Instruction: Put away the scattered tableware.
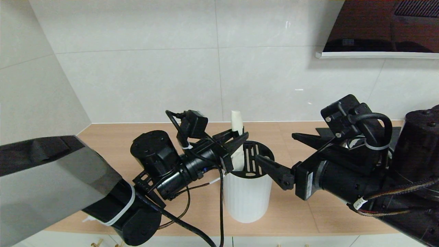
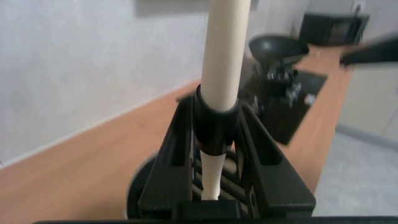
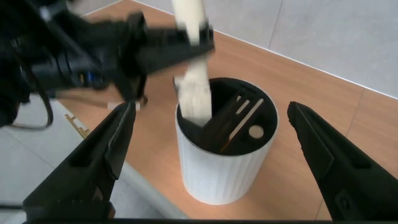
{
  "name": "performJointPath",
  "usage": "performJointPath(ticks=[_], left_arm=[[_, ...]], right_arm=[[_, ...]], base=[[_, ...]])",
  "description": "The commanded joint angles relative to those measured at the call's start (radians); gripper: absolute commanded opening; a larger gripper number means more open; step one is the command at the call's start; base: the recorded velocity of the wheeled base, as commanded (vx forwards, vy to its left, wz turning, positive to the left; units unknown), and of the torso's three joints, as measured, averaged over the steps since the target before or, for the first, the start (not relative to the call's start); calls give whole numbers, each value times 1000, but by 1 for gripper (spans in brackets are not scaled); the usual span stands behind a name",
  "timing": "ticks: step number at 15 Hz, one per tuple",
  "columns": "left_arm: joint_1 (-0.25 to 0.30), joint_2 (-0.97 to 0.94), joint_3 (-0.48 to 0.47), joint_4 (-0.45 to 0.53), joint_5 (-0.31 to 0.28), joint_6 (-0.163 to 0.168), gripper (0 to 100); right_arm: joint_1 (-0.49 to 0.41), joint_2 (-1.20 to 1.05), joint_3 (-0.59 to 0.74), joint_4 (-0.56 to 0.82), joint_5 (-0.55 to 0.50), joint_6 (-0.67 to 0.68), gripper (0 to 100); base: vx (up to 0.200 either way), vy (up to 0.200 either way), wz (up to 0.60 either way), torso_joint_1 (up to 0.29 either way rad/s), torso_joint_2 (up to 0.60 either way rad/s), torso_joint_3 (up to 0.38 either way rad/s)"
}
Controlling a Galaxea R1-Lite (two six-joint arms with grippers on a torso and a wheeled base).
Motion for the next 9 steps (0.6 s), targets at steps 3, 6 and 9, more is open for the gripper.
performJointPath(ticks=[3,6,9], left_arm=[[-4,28,7,-1,3,1,0],[-4,28,10,-1,4,1,0],[-4,26,10,-1,6,-1,0]], right_arm=[[1,9,0,0,-17,-1,100],[1,13,0,0,-17,-1,100],[1,13,0,0,-17,-1,100]], base=[[0,0,0,0,0,0],[0,0,0,0,0,0],[0,0,0,0,0,0]])
